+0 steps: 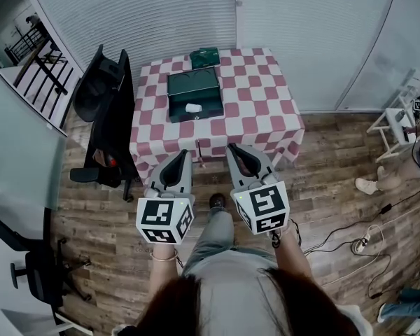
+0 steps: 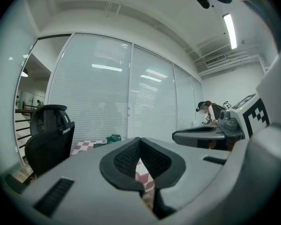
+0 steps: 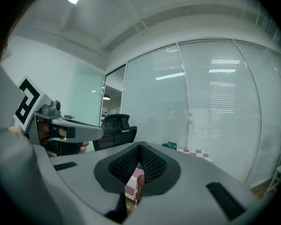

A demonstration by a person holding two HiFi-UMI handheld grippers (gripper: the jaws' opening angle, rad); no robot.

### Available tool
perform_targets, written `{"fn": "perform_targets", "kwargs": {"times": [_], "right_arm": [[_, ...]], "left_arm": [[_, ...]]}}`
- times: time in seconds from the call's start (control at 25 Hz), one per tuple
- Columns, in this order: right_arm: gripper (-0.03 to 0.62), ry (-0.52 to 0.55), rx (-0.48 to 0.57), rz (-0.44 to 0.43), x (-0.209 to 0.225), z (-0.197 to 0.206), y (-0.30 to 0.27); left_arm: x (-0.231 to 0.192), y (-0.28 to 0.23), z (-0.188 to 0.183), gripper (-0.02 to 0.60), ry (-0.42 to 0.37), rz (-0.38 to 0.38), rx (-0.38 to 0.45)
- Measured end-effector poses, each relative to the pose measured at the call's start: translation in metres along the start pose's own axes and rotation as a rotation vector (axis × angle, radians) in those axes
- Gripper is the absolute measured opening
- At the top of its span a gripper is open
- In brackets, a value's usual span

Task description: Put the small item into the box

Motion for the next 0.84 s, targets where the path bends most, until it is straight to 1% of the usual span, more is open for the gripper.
{"fn": "perform_targets", "kwargs": {"times": [0.84], "right_arm": [[0.026,-0.021,-0.002,-0.010,0.006,0.007,-0.004]], "left_arm": [[0.009,-0.014,0.003,0.006,-0.016,0.028,-0.024]]}}
Point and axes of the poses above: the fingertips, and each gripper's own axes: y backward along the fingers, x to its right, z out of its underside, the point moved 6 cm from there along y, backward along the fingers, and after that the axes turned 15 degrees about x, right-handed, at the moved point
